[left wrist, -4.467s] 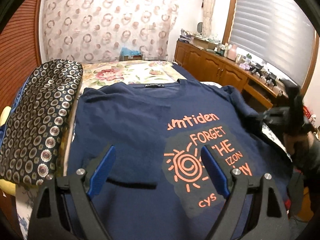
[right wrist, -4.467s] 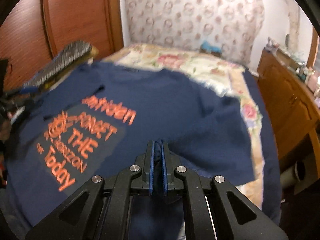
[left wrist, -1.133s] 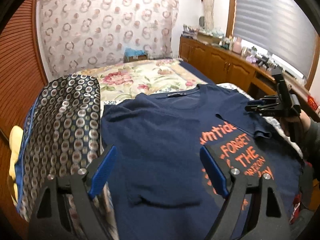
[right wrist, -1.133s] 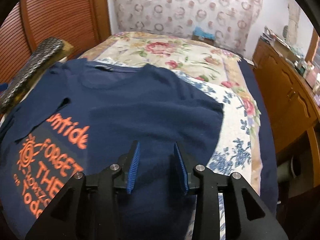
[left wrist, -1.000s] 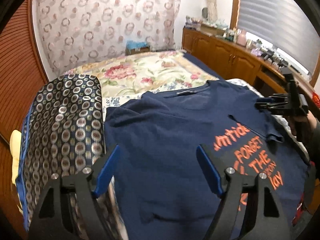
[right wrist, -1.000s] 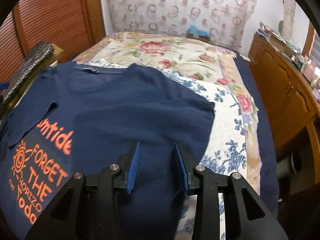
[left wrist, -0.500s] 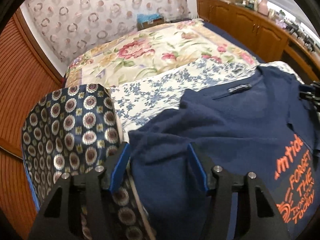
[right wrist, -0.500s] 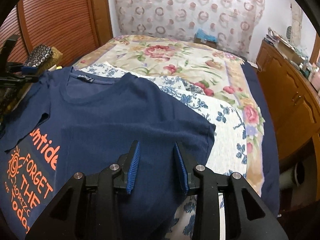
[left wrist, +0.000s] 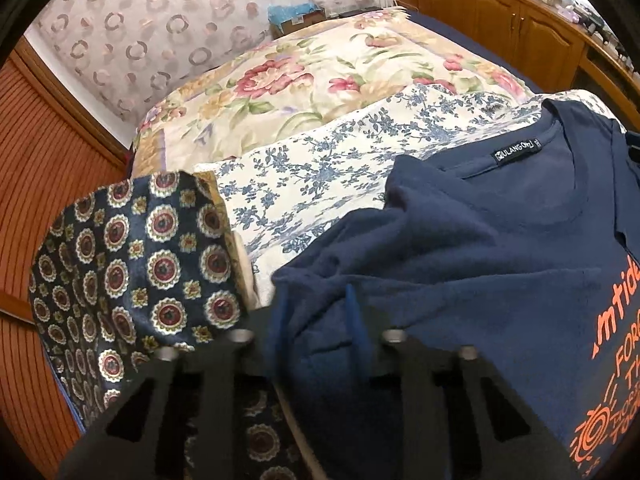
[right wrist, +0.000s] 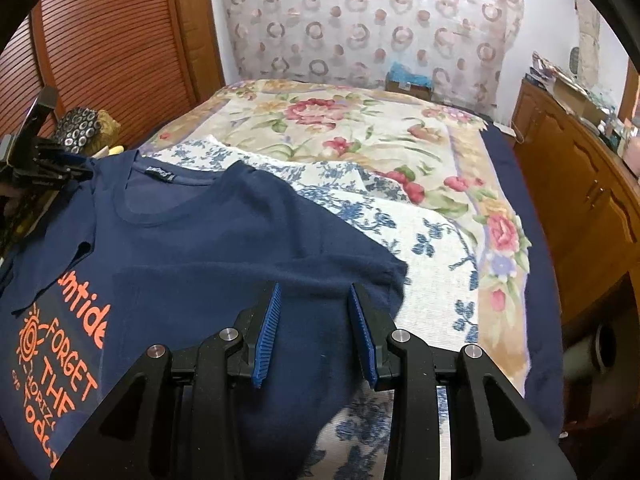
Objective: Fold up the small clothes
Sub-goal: 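Grasp the shirt edge with the left tool while the right tool grasps beside it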
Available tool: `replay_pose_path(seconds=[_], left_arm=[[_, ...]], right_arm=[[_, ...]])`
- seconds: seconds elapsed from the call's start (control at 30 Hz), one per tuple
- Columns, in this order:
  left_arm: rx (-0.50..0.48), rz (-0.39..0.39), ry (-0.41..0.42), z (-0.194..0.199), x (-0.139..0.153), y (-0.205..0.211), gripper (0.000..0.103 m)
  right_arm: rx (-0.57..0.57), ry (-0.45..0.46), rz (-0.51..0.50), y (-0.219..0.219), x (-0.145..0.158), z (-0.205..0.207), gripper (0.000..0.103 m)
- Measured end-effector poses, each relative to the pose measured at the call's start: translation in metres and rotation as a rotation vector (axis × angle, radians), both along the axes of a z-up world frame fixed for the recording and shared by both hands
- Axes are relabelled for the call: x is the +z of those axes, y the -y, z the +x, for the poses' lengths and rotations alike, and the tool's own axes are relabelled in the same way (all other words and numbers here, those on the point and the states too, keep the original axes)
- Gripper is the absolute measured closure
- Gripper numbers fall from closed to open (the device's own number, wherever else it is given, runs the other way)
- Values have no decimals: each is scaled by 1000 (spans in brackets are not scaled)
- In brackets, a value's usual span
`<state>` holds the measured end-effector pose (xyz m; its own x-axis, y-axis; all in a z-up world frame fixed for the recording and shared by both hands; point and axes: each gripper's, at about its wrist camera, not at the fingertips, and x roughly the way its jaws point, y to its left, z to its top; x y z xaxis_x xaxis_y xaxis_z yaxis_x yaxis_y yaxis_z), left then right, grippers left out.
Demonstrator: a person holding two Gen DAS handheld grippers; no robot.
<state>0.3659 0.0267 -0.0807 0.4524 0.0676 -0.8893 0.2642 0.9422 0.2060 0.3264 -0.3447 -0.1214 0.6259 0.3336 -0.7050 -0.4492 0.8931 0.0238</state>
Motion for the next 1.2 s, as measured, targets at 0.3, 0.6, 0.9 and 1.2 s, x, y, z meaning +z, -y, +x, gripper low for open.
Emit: replay_pose_path(seconds=[0.3, 0.6, 0.9, 1.2], left_arm=[[-18, -107, 157, -34, 47, -10, 99], [-71, -195, 252, -78, 81, -14, 99], [-97, -247, 265, -101, 82, -13, 99], [-109, -272, 276, -121, 82, -9, 99]], right_arm=[[-59, -5, -19, 21, 0, 0, 67], [-78, -54, -15, 26, -10, 4, 67], [-95, -87, 13, 20, -8, 19, 67], [-64, -101, -32, 0, -7, 27, 75]])
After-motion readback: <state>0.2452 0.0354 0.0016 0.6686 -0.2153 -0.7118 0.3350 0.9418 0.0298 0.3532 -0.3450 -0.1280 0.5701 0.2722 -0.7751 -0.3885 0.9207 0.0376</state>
